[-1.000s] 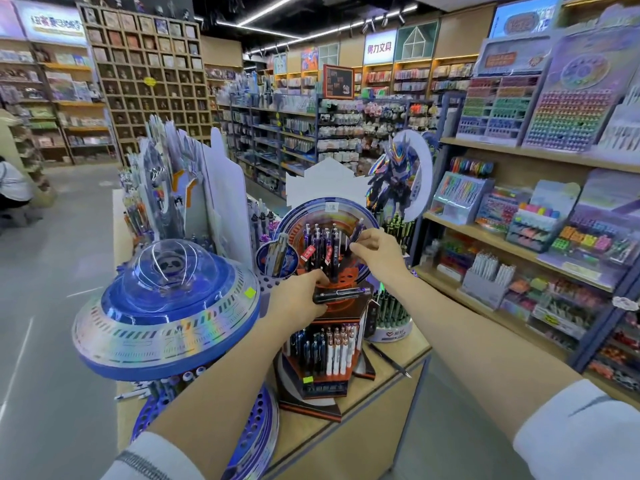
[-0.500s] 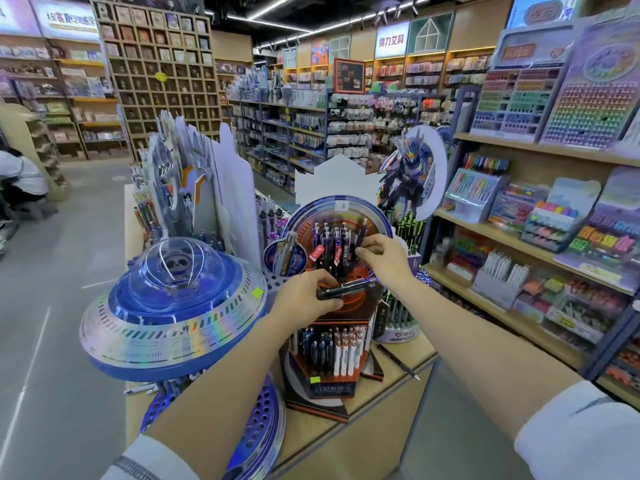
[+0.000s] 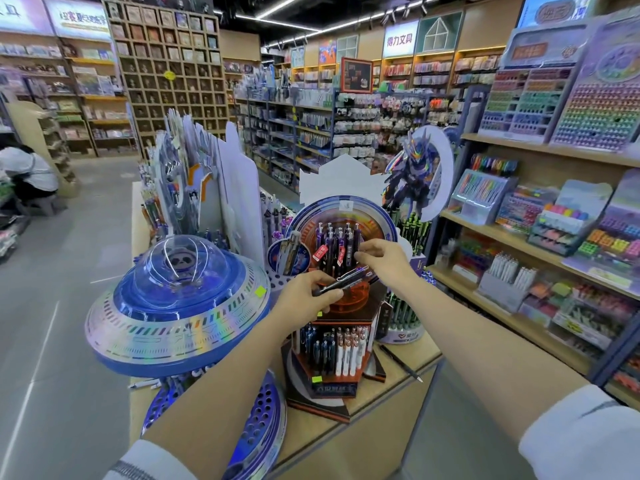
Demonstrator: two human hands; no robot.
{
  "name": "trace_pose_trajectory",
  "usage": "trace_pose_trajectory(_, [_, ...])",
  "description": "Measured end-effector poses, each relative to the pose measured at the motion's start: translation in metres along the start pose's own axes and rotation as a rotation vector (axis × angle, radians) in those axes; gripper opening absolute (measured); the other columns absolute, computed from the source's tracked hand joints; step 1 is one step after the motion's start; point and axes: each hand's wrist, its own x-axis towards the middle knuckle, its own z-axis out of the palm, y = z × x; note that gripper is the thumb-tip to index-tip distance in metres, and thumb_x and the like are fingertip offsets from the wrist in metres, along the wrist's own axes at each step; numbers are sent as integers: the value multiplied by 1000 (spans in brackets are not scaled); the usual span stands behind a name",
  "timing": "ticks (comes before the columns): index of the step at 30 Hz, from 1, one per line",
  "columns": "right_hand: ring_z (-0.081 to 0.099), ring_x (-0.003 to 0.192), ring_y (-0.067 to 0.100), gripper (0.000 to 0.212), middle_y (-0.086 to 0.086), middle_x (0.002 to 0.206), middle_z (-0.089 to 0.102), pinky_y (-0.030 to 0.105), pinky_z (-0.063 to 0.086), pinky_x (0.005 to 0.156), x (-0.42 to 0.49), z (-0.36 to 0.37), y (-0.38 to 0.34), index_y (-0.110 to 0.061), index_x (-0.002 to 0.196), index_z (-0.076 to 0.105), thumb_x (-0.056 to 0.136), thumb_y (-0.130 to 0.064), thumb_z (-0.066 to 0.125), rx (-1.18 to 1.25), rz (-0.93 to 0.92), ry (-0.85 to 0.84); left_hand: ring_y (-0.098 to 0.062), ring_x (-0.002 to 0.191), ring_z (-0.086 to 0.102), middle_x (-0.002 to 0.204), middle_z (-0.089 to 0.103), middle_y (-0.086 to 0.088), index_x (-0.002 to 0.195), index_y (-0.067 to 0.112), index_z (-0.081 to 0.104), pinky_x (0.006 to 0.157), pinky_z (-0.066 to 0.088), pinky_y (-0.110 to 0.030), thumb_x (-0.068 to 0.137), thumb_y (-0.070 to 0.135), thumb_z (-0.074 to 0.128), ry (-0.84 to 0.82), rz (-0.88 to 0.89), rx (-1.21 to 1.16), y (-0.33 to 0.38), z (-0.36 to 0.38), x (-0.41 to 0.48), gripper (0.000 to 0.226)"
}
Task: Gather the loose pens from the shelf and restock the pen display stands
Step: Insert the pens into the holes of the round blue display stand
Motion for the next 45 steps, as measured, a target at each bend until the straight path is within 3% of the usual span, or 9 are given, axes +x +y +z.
trace_pose_trajectory(6, [58,61,9,16,4,78,66,22,47,61,-21,-8,3,-8,98,64,99,-19,53,228,-10,132,-4,47,52,68,65,-2,107,20,63,51,46,-24,92,29,63,14,10,-112,7,2,-3,18])
trace_pose_trajectory(10, [54,54,13,21,7,73,63,23,42,50,-46,-9,6,-7,94,60,100,-25,51,475,76,-53,-9,45,48,64,61,-1,105,13,63,45,41,-19,94,25,61,15,22,-185,11,9,-5,16])
trace_pose_trajectory(17, [66,71,11,10,1,76,70,19,53,65,-64,-9,3,-10,89,64,95,-17,60,490,57,-166,-16,52,58,73,66,-6,100,19,63,45,44,-23,98,26,54,-55,49,-229,16,20,-9,11])
trace_pose_trajectory(24, [63,61,14,12,6,77,63,22,52,55,-39,-34,-10,-11,93,54,100,-20,51,412,-30,304,-18,68,68,80,65,3,102,22,67,54,51,-28,96,30,56,60,65,7,10,8,-10,15])
trace_pose_trajectory(28, [64,64,7,14,0,78,64,31,52,65,-30,-27,-16,-9,101,56,100,-23,51,180,-126,242,-14,69,65,72,60,6,102,19,68,60,54,-31,96,28,57,114,57,23,9,5,-9,16])
trace_pose_trajectory(33, [68,79,24,7,8,84,68,41,53,77,-23,-13,-15,-22,98,62,95,-28,58,-4,-151,177,-10,66,63,72,59,8,106,18,68,55,48,-22,95,29,58,116,56,35,10,2,-8,19])
trace_pose_trajectory(39, [63,78,7,21,-3,87,66,12,46,68,-25,-7,-15,-17,103,55,88,-23,70,40,-132,176,-9,66,62,68,60,9,101,18,68,59,48,-24,95,27,57,89,66,36,13,0,-9,16])
trace_pose_trajectory(42, [64,85,12,21,-3,91,66,21,52,77,-26,-4,-10,-14,102,59,88,-23,71,70,-101,122,-10,67,63,70,60,8,101,16,68,60,49,-24,95,27,58,85,65,26,13,-1,-9,16])
trace_pose_trajectory(45, [69,80,22,18,11,92,70,24,55,66,-27,-6,-6,-12,99,60,87,-18,72,177,-84,179,-9,70,63,75,60,8,104,15,68,53,45,-15,95,26,58,83,58,22,12,-1,-8,17])
